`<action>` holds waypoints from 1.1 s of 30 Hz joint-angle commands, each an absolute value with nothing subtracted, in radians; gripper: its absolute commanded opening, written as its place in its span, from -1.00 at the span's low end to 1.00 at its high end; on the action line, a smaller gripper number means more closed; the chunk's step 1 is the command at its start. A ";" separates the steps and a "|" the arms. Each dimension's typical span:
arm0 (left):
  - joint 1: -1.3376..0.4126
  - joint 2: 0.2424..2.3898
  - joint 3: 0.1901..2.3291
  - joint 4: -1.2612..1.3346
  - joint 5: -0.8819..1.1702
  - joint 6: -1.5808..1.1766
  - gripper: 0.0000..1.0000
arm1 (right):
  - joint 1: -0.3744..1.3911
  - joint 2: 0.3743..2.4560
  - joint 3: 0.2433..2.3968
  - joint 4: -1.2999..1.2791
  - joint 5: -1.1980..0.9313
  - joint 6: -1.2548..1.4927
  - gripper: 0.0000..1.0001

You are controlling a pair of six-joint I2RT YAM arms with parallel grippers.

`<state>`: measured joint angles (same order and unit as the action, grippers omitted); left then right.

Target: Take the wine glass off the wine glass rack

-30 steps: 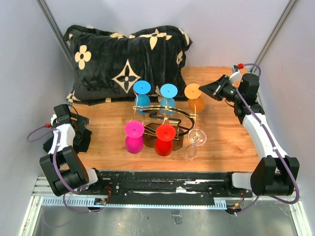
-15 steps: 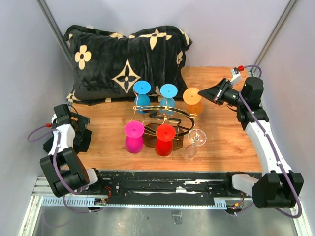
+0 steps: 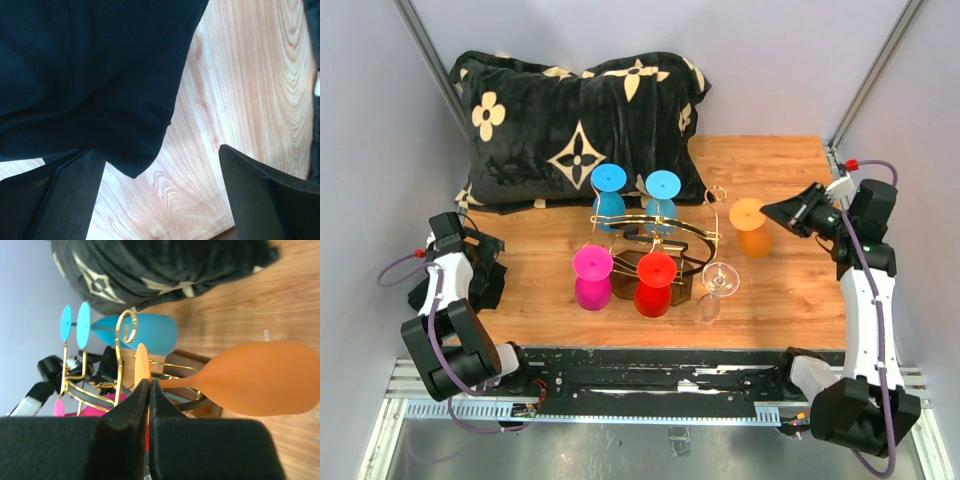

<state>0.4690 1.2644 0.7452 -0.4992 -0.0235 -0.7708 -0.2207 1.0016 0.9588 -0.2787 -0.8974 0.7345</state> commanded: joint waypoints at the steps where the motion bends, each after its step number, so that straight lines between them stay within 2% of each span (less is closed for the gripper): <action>1: 0.476 1.251 0.751 -0.492 0.002 -0.757 0.96 | -0.322 1.017 1.064 -0.485 -0.826 0.522 -0.99; 9: 0.476 1.230 0.761 -0.489 0.045 -0.723 0.87 | -0.317 1.161 1.223 -0.563 -0.626 0.335 -0.99; 15: 0.474 1.165 0.802 -0.509 0.032 -0.697 0.85 | -0.208 1.291 1.359 -0.564 -0.353 0.214 -0.99; 18: 0.474 1.147 0.816 -0.514 0.042 -0.691 0.84 | -0.129 1.316 1.366 -0.446 -0.159 0.135 -0.99; 24: 0.473 1.144 0.814 -0.502 0.079 -0.688 0.84 | -0.017 1.384 1.300 -0.070 0.108 -0.245 -0.99; 33: 0.448 1.206 0.760 -0.419 0.154 -0.722 0.82 | -0.015 1.849 1.485 0.135 0.237 -0.672 -0.99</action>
<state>0.4618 1.1622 0.7925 -0.4816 0.0872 -0.7052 -0.0212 1.6619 1.4322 -0.0326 0.1059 -0.3691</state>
